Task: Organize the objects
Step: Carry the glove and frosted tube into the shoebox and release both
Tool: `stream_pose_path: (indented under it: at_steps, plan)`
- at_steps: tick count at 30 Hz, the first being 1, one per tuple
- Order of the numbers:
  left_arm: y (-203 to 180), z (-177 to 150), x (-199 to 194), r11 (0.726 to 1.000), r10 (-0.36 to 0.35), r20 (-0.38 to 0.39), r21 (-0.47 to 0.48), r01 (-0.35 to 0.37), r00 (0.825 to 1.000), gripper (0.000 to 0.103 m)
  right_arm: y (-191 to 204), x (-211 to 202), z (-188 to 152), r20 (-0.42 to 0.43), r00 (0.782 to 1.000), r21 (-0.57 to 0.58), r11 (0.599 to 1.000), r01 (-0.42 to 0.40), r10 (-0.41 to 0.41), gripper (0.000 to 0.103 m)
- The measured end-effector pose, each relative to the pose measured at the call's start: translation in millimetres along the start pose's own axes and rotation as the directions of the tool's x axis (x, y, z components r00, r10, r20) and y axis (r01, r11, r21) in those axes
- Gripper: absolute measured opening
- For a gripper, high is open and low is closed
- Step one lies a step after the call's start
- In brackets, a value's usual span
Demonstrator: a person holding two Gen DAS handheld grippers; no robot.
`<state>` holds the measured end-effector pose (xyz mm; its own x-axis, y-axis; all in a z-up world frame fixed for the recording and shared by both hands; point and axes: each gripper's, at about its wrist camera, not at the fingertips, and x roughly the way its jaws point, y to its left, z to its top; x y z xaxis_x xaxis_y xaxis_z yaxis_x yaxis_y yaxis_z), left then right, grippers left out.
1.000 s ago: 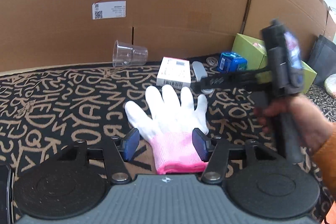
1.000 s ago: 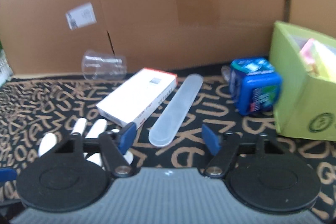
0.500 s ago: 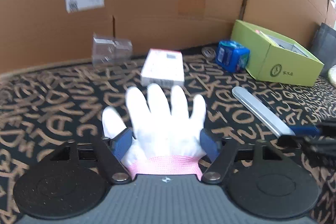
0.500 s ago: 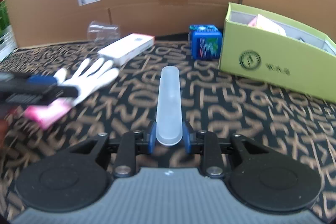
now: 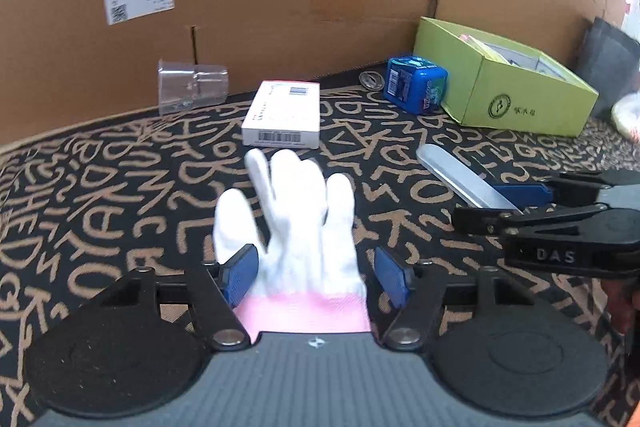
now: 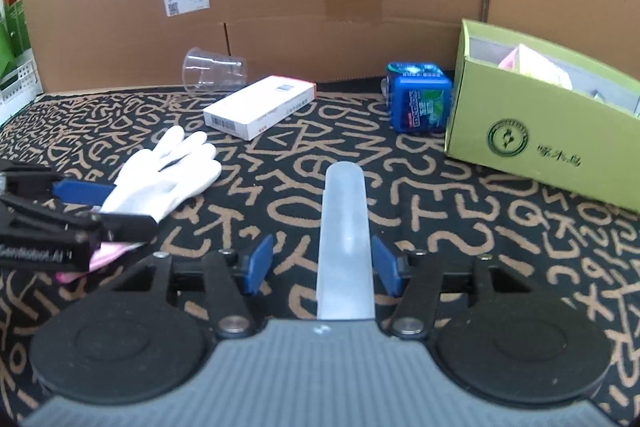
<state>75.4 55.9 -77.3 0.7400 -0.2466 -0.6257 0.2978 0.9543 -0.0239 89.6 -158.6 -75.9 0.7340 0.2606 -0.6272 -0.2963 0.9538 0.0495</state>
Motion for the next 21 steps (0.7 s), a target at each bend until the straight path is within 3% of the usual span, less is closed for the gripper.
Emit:
stream_pose_path:
  at_steps: [3,5,10,14,21]
  plan:
    - [-9.1,-1.0,2.9,0.996,0.054,0.021,0.076,-0.055,0.998,0.037,0.3,0.3,-3.2,0.017,1.000,-0.001,1.000,0.026,-0.026,0.027]
    - [-6.6,1.7,0.7,0.998,0.026,0.009,0.059,-0.027,1.000,0.012,-4.6,-2.6,-5.4,0.022,1.000,0.026,1.000,0.008,-0.008,0.027]
    - [-8.4,9.0,-8.2,0.999,-0.036,0.008,0.014,0.035,0.999,0.008,-13.2,-19.3,-10.4,0.044,0.999,0.060,0.998,-0.017,0.015,0.027]
    - [-24.8,28.3,-19.2,0.995,-0.097,0.067,0.025,0.096,0.993,0.008,-27.5,-46.6,-8.3,0.105,0.994,0.101,0.994,-0.031,0.020,0.027]
    - [-70.0,87.2,-28.1,0.972,-0.232,0.176,0.092,0.218,0.957,0.008,-67.6,-93.8,11.1,0.238,0.968,0.133,0.990,0.053,-0.084,0.027]
